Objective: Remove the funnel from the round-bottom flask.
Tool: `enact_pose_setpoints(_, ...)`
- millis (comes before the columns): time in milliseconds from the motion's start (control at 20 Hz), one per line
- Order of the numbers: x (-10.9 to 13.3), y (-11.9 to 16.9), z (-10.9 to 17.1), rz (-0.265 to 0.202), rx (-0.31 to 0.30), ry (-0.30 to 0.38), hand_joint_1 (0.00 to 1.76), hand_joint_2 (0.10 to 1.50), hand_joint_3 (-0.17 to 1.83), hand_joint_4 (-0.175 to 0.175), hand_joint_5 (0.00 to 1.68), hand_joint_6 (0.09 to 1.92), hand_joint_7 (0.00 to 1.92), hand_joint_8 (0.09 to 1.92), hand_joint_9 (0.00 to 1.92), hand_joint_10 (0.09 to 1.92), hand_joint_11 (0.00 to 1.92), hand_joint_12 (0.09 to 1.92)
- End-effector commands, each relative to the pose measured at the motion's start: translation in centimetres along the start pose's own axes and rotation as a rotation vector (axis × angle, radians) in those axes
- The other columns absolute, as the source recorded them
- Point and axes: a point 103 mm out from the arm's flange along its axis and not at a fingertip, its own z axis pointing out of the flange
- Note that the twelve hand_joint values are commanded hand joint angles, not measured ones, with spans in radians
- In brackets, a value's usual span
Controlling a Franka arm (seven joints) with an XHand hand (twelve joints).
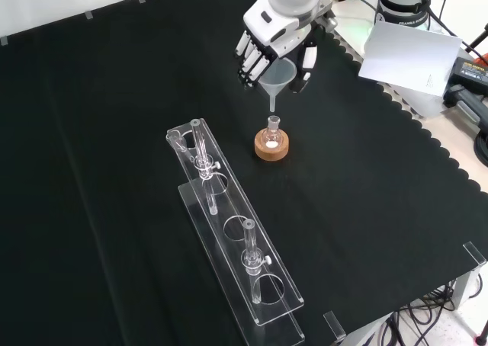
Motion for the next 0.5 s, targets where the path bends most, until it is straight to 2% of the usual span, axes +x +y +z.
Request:
enact_pose_setpoints(50,0.1,-0.8,-1.7,-0.002,-0.019,-0.009,0.82,0.8,0.41,0.025,0.87,0.57,0.67,0.62,1.14,0.24,0.89,1.03)
enact_pose_setpoints(500,-0.4,-0.7,-3.3,-0.006,-0.037,0.005,0.84,0.8,0.42,0.03,0.88,0.57,0.67,0.62,1.15,0.24,0.89,1.02)
